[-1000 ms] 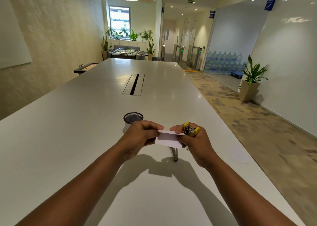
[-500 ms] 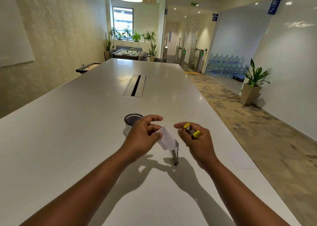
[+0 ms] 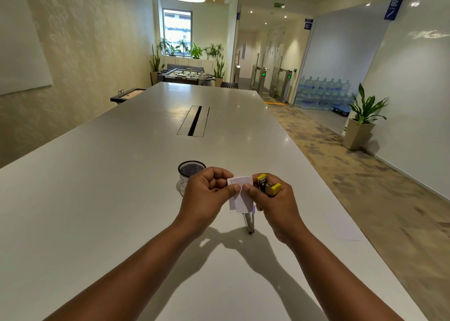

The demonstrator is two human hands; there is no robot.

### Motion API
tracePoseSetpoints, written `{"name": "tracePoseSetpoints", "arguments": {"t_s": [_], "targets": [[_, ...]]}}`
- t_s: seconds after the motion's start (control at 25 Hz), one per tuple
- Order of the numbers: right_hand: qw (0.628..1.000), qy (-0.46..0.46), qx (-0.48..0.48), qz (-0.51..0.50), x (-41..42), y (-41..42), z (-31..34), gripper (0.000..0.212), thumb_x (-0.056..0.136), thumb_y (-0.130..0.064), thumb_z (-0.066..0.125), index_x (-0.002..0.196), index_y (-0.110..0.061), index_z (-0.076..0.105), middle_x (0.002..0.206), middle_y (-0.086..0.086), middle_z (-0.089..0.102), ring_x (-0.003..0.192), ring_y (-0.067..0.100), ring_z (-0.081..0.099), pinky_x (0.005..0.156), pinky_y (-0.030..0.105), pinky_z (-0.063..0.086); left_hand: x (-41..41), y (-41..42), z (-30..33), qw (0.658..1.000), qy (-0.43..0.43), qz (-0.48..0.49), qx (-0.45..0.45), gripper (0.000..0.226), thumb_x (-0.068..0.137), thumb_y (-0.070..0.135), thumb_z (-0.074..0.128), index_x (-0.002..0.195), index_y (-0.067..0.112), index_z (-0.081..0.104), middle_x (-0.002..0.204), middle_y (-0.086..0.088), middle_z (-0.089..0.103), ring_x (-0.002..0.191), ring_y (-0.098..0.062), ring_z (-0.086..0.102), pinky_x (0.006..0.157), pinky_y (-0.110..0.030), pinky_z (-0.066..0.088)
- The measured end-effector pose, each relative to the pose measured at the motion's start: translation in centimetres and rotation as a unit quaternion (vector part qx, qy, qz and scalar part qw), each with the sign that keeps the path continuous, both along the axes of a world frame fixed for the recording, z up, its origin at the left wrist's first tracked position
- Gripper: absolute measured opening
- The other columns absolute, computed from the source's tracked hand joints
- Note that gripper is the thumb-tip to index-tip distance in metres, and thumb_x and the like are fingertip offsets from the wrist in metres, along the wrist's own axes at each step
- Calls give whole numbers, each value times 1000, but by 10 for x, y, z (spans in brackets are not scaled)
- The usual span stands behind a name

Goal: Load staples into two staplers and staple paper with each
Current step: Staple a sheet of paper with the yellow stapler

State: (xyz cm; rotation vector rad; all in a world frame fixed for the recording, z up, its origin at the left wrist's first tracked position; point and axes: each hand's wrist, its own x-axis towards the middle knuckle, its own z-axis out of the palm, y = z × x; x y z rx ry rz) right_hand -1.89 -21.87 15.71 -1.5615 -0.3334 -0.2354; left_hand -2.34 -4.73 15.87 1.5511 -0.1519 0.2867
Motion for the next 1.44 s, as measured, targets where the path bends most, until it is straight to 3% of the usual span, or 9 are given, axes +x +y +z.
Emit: {"name": "tracePoseSetpoints", "arguments": {"t_s": [0.12,0.24,0.4,0.52,0.8,0.96,1.08,1.24,1.44], "targets": [[999,-26,-18,-3,0,-7,3,7,93,-5,68,98,-9,72,81,-1,71,65,7,61,58,18,48,1,2,2,1000,-3,-8,18,18,80,2,81,92,12,72,81,-14,73,77,-25,71,74,-30,60],[987,-99,-123,0,3,-16,10,14,93,-2,68,96,-15,73,89,-3,72,76,14,66,67,26,56,1,6,5,999,2,-20,42,18,81,3,80,95,12,72,82,-8,77,85,-27,75,77,-33,63],[961,-107,-253,-5,5,-20,21,26,89,-3,73,95,-29,71,90,-13,71,84,11,67,73,21,55,2,9,9,997,-9,-14,79,23,82,6,80,99,19,70,77,4,76,77,-13,73,72,-29,62],[968,-83,-236,-13,6,-19,22,22,89,1,72,94,-21,72,87,-5,71,77,15,68,71,27,59,0,7,8,996,-28,-15,83,25,82,5,80,96,17,63,80,-1,73,72,-12,68,68,-26,60],[986,-83,-146,-22,3,-12,15,11,92,-2,68,92,-12,69,75,5,70,65,18,65,56,17,48,-3,0,2,996,-12,-18,83,16,82,14,82,96,15,73,93,2,79,87,-13,76,76,-28,62],[982,-63,-177,13,1,-16,21,8,91,-7,72,96,-13,72,76,-3,70,65,12,65,56,15,48,1,3,2,995,-7,-9,94,6,86,13,78,90,12,75,90,1,79,87,-15,75,78,-31,62],[950,-64,-304,33,6,-28,27,13,87,-15,79,96,-23,73,82,-11,70,73,7,62,64,14,48,1,7,2,993,-3,-36,115,6,85,12,79,84,16,75,85,1,78,83,-13,73,76,-30,58],[907,-64,-415,43,9,-32,30,11,85,-24,81,93,-24,74,82,-12,69,78,6,60,63,13,46,1,8,0,990,9,-58,132,28,84,9,79,68,31,72,85,4,77,80,-8,70,73,-27,54],[857,-119,-501,8,10,-32,27,9,88,-29,77,85,-24,70,75,-9,67,72,13,62,64,36,53,1,5,-5,984,1,-35,177,21,83,11,80,71,26,72,79,6,76,73,-2,68,74,-29,55]]}}
